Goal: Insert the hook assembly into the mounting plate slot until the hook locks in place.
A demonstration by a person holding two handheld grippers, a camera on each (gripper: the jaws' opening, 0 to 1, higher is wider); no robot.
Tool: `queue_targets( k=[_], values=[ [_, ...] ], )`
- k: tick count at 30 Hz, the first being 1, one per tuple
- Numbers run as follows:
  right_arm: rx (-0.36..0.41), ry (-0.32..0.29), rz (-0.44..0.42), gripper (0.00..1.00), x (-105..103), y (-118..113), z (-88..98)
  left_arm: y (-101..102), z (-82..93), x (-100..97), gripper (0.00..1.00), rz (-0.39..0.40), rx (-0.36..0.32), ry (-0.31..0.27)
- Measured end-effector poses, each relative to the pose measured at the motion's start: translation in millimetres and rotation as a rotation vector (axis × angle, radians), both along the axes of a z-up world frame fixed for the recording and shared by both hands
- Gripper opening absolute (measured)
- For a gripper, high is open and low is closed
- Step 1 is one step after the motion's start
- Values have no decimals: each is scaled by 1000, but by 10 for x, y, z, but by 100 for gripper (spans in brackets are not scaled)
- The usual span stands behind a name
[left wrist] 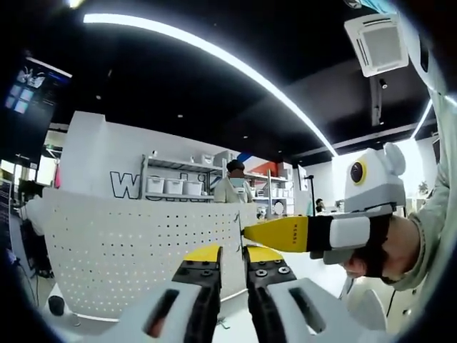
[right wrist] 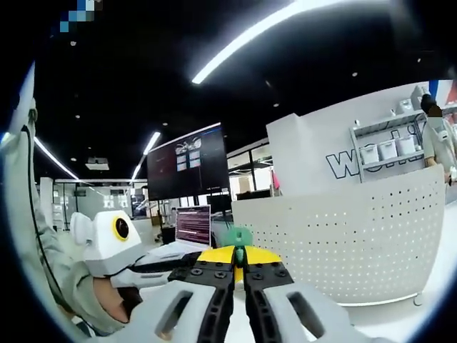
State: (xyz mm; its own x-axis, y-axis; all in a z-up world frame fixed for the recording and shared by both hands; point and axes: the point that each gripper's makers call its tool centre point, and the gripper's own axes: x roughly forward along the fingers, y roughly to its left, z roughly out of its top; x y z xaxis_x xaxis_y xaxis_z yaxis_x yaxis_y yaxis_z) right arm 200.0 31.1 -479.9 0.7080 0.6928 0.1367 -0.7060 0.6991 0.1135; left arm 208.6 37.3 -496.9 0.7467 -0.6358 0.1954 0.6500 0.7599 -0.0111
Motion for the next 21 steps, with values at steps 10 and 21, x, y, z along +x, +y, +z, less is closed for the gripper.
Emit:
queue_targets(
  k=[10, 21],
  values=[
    [-1, 2, 0, 1, 34, 53, -16, 89, -148, 29, 21, 21, 22, 56],
    [-13, 6, -7, 1, 67, 98, -77, 258, -498, 58, 35, 78, 96, 178]
  ],
)
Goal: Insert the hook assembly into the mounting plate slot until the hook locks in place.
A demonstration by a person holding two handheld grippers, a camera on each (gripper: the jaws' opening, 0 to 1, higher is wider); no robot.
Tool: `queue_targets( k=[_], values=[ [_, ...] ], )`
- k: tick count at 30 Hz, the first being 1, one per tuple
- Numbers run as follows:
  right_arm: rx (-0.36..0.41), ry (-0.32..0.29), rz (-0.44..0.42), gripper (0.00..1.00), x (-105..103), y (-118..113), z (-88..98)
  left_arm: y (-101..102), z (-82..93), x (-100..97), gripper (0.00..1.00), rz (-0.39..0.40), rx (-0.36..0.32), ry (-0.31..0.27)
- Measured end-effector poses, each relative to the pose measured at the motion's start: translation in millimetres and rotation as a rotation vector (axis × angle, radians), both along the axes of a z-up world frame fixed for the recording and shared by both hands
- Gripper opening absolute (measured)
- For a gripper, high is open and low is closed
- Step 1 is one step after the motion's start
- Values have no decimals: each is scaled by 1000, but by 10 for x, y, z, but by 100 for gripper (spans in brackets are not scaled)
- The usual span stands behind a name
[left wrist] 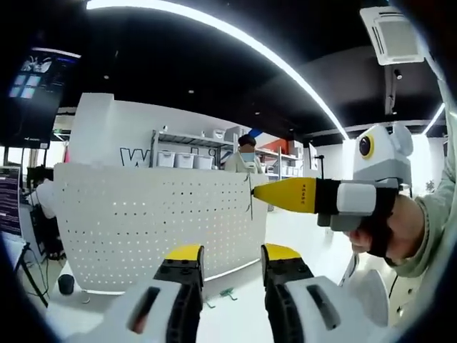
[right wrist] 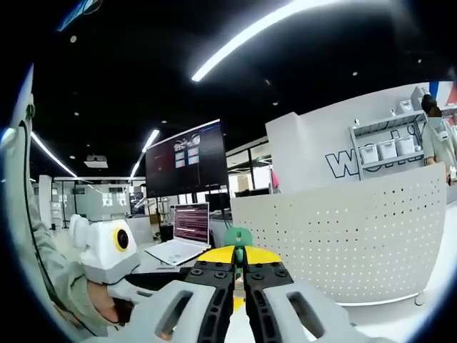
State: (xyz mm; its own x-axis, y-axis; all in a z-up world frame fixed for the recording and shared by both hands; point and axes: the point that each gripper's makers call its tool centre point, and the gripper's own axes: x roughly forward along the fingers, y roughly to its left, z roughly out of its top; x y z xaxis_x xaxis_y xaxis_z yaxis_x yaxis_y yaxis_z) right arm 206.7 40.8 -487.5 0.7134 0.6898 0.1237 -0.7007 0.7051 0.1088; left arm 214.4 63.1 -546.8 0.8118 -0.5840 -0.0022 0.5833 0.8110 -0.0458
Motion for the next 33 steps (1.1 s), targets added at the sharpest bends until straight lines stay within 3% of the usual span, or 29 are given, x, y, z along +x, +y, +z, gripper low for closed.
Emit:
queue_targets(
  k=[11, 17, 27, 33],
  values=[
    [-18, -9, -37, 1, 59, 0, -76, 176, -233, -56, 41, 35, 66, 50],
    [-43, -49, -117, 1, 171, -78, -146, 258, -298, -95, 40, 41, 78, 63],
    [-58, -56, -203, 1, 428, -120, -231, 394, -345, -124, 39, 56, 99, 72],
    [-57, -77, -280, 1, 690, -152, -165, 496, -319, -99, 39, 55, 103, 67]
  ],
)
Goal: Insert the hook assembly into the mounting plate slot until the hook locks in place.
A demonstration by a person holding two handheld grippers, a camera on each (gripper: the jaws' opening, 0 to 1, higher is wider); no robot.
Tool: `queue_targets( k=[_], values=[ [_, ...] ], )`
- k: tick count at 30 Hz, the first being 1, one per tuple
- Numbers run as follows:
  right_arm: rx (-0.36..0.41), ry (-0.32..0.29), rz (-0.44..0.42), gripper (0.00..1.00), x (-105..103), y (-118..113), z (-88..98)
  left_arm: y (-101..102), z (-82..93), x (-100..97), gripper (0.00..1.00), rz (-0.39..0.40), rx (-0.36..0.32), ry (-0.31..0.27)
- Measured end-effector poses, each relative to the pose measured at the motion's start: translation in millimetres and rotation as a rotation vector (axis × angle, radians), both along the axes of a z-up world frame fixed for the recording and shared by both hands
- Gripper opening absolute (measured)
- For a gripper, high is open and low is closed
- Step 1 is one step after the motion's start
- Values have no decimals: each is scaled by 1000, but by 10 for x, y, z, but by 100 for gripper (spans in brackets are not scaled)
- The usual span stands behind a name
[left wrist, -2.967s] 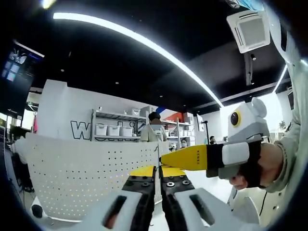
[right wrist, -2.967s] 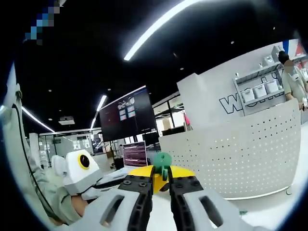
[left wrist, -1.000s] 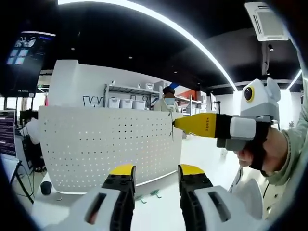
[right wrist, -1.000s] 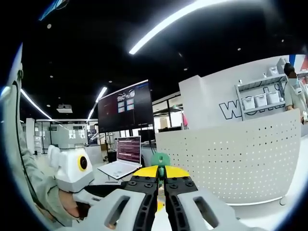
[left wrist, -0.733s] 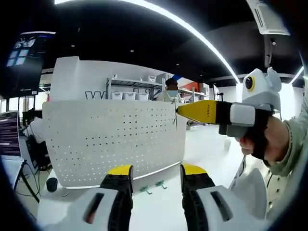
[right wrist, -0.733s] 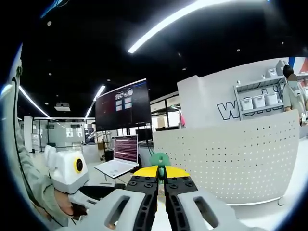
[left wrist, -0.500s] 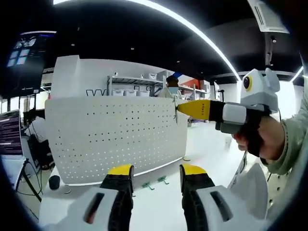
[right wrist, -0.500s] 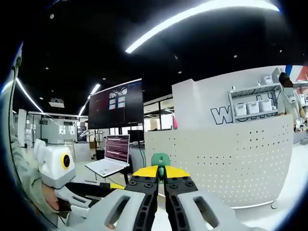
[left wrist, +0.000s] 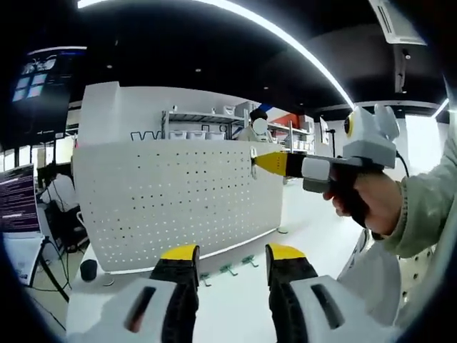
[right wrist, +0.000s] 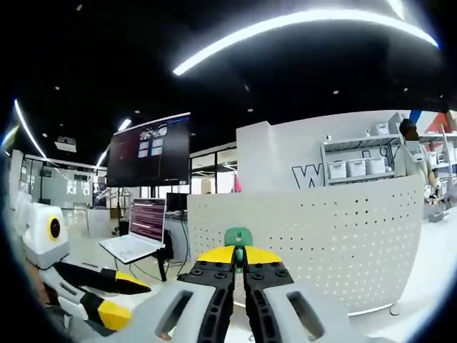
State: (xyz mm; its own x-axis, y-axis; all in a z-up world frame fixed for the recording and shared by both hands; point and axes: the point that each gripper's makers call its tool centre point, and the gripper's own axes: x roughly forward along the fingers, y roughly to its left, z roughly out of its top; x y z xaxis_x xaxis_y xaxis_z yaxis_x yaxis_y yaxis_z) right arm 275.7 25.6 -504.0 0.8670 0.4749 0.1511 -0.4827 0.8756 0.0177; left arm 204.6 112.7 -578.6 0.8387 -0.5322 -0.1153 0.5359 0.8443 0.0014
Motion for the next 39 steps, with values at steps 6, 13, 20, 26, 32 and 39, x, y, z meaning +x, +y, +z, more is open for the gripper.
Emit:
queue_targets(
  k=[6, 13, 20, 26, 32, 39],
  values=[
    [7, -30, -70, 1, 234, -18, 136, 47, 11, 29, 38, -11, 1, -4],
    [24, -48, -137, 1, 497, -22, 231, 68, -1, 89, 38, -36, 6, -3],
    [30, -44, -178, 1, 765, 0, 222, 92, -39, 179, 37, -47, 10, 3],
    [41, -46, -221, 1, 1041, -48, 256, 92, -75, 253, 37, -46, 6, 12],
    [69, -61, -267, 1, 1272, -107, 305, 131, -120, 295, 36, -42, 13, 23],
    [86, -75, -306, 1, 1506, -107, 247, 220, -158, 322, 36, -35, 33, 36]
  ],
)
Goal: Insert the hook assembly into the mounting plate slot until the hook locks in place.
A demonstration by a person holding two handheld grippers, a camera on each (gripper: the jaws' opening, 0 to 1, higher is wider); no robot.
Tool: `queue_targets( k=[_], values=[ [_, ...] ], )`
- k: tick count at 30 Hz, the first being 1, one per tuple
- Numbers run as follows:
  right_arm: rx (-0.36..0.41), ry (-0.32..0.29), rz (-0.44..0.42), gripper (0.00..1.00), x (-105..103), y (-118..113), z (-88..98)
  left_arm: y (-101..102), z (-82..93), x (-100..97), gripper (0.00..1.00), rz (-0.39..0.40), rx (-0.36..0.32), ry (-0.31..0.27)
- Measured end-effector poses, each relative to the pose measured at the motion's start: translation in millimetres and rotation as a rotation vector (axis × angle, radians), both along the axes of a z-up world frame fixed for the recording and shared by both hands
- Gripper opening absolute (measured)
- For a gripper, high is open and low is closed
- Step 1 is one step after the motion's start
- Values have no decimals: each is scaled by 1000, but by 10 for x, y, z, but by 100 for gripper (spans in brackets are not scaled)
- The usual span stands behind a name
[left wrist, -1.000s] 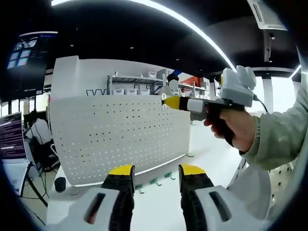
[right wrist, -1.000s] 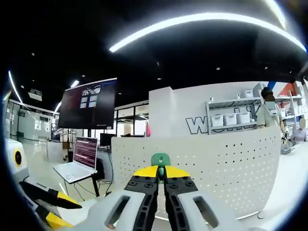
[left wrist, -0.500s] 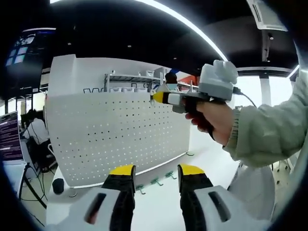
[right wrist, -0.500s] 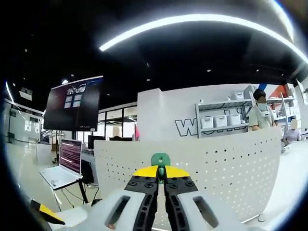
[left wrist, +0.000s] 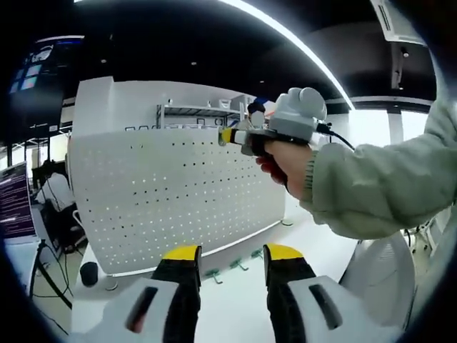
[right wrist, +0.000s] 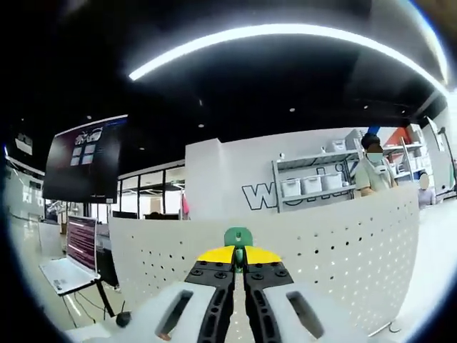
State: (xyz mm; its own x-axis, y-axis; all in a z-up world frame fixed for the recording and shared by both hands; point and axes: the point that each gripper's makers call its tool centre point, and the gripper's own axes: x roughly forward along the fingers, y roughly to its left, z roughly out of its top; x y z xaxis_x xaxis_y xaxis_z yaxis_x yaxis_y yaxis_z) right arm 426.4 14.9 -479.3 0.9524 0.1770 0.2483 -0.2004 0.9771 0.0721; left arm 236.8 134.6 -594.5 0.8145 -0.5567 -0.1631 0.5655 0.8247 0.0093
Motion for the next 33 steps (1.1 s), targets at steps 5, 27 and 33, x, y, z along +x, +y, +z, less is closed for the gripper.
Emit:
queue_targets(
  k=[5, 27, 33],
  values=[
    [-24, -7, -18, 1, 151, 55, -51, 48, -29, 23, 36, 4, 12, 8],
    [4, 23, -71, 1, 605, 37, -131, 196, -77, 142, 35, 16, 36, 23],
    [-5, 21, -69, 1, 626, 84, -136, 226, -98, 160, 35, 21, 34, 30]
  ],
)
